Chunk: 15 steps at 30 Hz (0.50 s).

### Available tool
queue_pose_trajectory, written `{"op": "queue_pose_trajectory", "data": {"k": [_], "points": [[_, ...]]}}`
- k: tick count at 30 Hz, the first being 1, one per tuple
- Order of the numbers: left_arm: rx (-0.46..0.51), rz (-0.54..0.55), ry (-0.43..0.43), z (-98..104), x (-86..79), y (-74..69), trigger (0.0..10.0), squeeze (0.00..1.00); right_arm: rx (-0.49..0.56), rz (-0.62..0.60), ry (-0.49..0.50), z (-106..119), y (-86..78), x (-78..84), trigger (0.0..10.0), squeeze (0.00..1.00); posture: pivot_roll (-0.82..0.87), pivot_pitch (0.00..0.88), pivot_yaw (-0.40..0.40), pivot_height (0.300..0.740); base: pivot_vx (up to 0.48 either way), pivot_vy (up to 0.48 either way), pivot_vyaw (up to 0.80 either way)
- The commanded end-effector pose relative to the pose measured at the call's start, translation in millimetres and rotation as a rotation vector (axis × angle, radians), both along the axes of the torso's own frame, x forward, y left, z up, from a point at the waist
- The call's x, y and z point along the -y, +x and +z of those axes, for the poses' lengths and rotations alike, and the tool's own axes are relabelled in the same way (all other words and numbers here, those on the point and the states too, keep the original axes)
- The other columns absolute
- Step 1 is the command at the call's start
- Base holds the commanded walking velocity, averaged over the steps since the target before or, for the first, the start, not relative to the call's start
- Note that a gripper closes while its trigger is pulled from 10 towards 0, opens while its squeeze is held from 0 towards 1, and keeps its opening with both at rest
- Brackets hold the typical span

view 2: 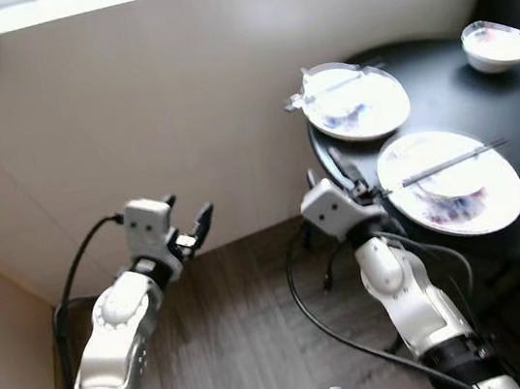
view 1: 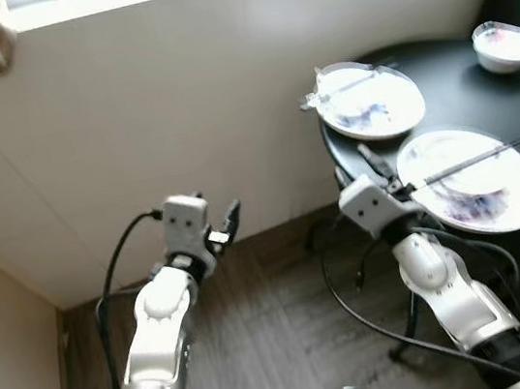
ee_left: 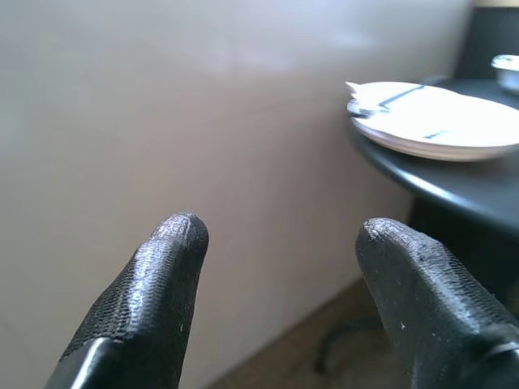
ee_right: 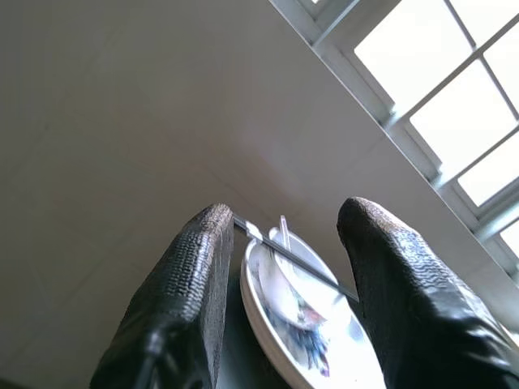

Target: Kitchen organization

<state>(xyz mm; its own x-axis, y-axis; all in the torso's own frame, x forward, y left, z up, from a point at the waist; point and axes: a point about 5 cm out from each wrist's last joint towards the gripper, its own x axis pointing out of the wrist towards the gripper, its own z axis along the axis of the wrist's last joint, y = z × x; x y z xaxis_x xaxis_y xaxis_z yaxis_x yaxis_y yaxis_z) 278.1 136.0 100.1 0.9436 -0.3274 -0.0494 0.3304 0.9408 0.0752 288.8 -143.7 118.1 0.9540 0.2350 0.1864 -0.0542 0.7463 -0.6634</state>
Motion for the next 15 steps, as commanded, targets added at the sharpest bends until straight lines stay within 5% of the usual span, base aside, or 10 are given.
{"op": "queue_pose_trajectory", "data": {"k": [1,7,15], "points": [[-0.004,0.033,0.022,-1.6,-7.6,0.7,10.0,0.00,0.002,0.019,0.011,0.3,-1.0,-5.3,10.0,0.00,0.09,0.000,-0.026,0.740,0.000,0.000,0.00],[-0.014,0.023,0.029,-3.0,-5.2,0.4,10.0,0.00,-0.040,-0.007,0.038,-4.0,0.8,-2.0,10.0,0.00,0.09,0.000,-0.027,0.740,0.000,0.000,0.00],[-0.016,0.016,0.035,-3.5,-4.4,1.1,10.0,0.00,-0.071,-0.052,0.040,-6.8,3.2,2.9,10.0,0.00,0.08,0.000,-0.026,0.740,0.000,0.000,-0.80]]}}
